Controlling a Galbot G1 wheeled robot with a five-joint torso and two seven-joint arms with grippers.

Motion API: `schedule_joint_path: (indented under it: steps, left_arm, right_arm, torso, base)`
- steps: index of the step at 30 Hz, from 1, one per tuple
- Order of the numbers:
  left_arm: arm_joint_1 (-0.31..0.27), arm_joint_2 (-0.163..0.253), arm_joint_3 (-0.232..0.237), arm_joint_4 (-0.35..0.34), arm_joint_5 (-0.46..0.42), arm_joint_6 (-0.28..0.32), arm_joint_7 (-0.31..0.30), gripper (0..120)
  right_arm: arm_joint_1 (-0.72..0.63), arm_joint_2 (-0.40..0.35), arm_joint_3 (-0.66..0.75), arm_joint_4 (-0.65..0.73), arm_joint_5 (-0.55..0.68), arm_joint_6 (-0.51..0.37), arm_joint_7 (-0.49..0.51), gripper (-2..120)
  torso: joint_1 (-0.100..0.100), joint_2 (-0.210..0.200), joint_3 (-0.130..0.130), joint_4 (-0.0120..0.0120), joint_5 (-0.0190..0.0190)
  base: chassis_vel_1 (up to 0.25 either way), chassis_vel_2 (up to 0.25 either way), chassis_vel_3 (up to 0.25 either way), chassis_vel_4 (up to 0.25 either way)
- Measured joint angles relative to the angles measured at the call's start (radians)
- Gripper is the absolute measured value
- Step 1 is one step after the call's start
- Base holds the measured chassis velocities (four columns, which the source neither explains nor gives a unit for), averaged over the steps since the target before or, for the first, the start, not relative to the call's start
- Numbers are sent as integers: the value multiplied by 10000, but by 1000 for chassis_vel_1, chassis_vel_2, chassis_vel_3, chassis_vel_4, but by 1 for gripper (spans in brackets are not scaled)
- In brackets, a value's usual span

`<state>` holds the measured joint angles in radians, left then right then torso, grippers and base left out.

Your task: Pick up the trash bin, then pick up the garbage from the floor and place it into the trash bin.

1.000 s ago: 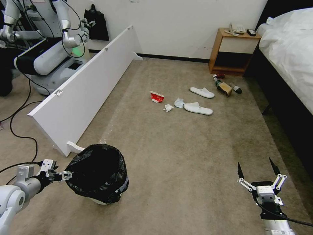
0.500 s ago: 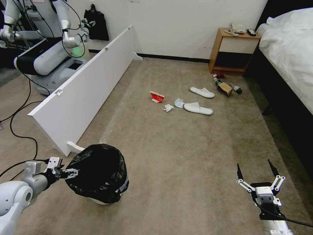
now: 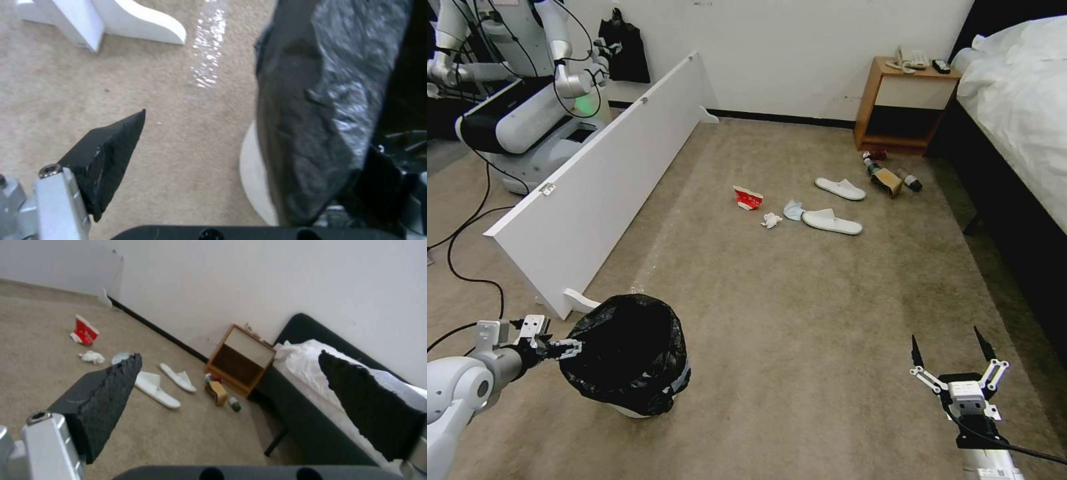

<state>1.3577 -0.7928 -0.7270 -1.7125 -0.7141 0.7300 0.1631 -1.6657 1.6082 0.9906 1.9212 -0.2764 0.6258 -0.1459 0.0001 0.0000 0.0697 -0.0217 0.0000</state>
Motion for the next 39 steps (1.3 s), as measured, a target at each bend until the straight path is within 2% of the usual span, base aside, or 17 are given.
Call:
schedule_joint_path:
  steps: [1,10,12,14,17,19,20,22,23,25,26,28,34,36,39]
  left_arm:
    - [-138,-50,186,73,-31,9,-26,100]
    - [-733,-267,879,227,-156,3,-170,100]
    - [-826,-319,970,260,-154,0,-177,95]
    - [-926,-421,1054,326,-127,-5,-182,86]
    - [-956,-471,1084,352,-103,-7,-182,81]
    - [-989,-522,1126,405,-75,-11,-179,69]
    - [-989,-522,1126,405,-75,-11,-179,69]
    - [-1010,-548,1140,484,-67,-13,-159,57]
    - [-1010,-548,1140,484,-67,-13,-159,57]
    - [-1019,-576,1140,566,-63,-16,-134,47]
    - [-1019,-576,1140,566,-63,-16,-134,47]
    - [-1011,-627,1140,602,-31,-41,-66,36]
    - [-953,-729,1128,648,14,-81,1,26]
    - [-906,-823,1113,649,15,-96,54,18]
    - [-871,-887,1106,649,14,-98,67,16]
  right_arm:
    - [11,-1,22,-9,25,-15,4,100]
    - [42,0,77,-95,72,-48,11,100]
    - [46,0,82,-97,78,-59,12,100]
    - [62,-1,92,-114,93,-73,14,100]
    - [79,-1,98,-134,98,-78,15,100]
    - [133,-1,106,-183,112,-87,18,100]
    - [133,-1,106,-183,112,-87,18,100]
    - [189,0,106,-226,116,-116,27,100]
    - [189,0,106,-226,116,-116,27,100]
    - [243,0,103,-276,116,-136,36,100]
    - [243,0,103,-276,116,-136,36,100]
    - [266,0,101,-318,116,-139,47,100]
    - [279,0,101,-372,112,-140,73,100]
    - [292,-1,101,-387,96,-140,145,100]
    - [307,0,103,-395,91,-140,183,100]
  torso:
    - [0,-1,0,1,-1]
    - [0,1,-2,2,10]
    - [-1,1,-3,2,12]
    - [-1,2,-3,5,15]
    - [-2,2,-4,6,16]
    - [-2,3,-5,6,14]
    - [-2,3,-5,6,14]
    - [-2,4,-6,2,12]
    - [-2,4,-6,2,12]
    - [-2,7,-6,2,12]
    - [-2,7,-6,2,12]
    - [-2,7,-5,-3,9]
    - [-2,7,-4,-1,11]
    - [-2,6,-5,0,12]
    - [-2,5,-4,1,12]
  base:
    - [0,0,0,0]
    - [0,0,0,0]
    - [0,0,0,0]
    - [0,0,0,0]
    - [0,0,0,0]
    - [0,0,0,0]
    - [0,0,0,0]
    - [0,0,0,0]
    - [0,0,0,0]
    - [0,0,0,0]
    - [0,0,0,0]
    - [0,0,0,0]
    - [0,0,0,0]
    - [0,0,0,0]
    - [0,0,0,0]
